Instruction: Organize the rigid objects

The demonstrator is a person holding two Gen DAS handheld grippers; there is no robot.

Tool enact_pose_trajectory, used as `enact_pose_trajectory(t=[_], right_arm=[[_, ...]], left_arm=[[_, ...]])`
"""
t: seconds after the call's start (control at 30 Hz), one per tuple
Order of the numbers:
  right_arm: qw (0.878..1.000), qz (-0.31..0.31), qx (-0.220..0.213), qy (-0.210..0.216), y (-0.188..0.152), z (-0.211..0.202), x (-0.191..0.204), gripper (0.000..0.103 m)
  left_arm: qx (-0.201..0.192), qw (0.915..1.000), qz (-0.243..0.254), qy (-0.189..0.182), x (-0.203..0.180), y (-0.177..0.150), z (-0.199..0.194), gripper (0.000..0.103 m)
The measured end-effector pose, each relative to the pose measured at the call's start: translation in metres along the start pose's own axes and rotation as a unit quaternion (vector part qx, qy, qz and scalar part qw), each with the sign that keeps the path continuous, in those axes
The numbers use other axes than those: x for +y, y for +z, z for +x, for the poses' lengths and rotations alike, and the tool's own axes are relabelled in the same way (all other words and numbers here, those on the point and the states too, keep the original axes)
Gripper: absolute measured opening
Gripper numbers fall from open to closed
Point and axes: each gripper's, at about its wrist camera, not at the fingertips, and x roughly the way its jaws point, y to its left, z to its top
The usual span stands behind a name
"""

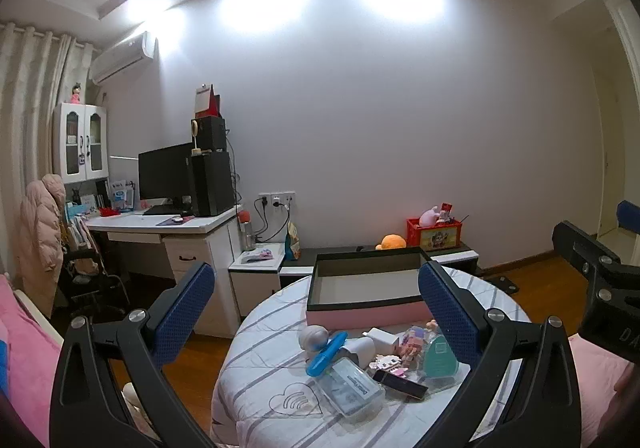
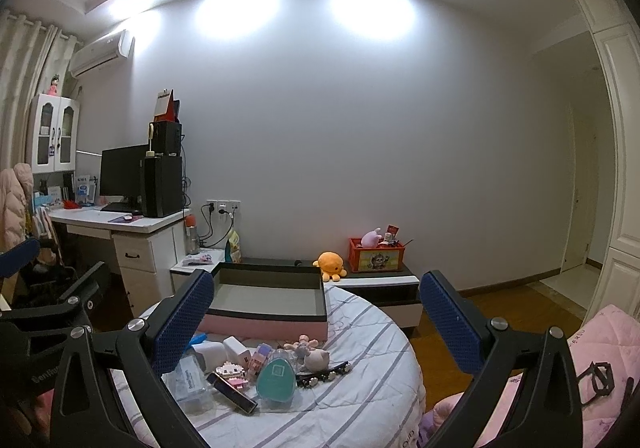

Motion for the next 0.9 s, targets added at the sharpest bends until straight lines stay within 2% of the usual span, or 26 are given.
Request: enact_pose_trajectory(t=[0.33,0.9], right_arm=[[1.0,-0.002,0.005,0.001,0.006,0.026,0.004,0.103],[1.0,-0.01,0.014,0.001,0.014,0.053,0.011,0.103]], left_arm=[[0.006,0.9999,-0.013,-0.005,0.0,0.007,0.036,0.103],[0.007,0.9997,-0.017,-0.016,-0.001,0.011,0.064,0.103]])
